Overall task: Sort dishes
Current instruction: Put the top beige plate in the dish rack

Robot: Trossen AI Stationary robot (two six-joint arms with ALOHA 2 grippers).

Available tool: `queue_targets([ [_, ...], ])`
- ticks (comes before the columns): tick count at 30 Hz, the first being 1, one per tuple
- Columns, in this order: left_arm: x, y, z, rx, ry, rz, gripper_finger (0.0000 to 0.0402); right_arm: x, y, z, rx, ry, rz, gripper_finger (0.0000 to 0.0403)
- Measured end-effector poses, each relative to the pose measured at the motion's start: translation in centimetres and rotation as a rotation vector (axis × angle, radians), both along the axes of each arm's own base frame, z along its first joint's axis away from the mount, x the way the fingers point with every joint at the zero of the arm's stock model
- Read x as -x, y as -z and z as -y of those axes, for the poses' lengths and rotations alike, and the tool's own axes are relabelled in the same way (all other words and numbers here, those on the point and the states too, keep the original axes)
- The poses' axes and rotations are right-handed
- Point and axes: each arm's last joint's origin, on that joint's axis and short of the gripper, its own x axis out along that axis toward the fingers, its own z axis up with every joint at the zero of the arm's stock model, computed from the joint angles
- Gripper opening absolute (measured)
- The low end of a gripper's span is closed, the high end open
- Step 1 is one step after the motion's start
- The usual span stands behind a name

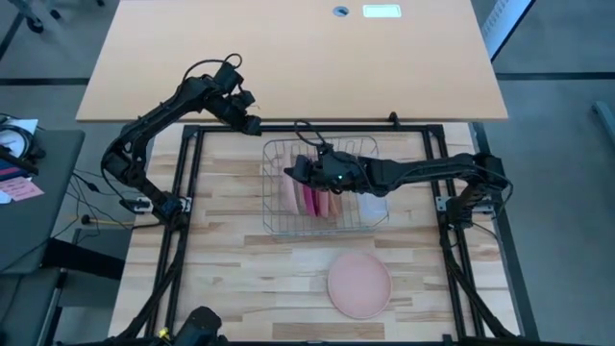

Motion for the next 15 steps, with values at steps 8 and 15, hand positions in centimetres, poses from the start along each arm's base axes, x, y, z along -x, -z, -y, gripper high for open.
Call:
queue_targets([
  [8,-0.9,0.7,0.5,-0.014,0.026,0.001,0.0132,-1.2,1.3,-0.1,-0.038,0.009,0.023,0.0],
  [15,-0.6,2.7,0.9,0.04,0.02,-0.041,0.0132,-1.2,1.3,-0.1,-0.035,0.01,0.015,0.0],
])
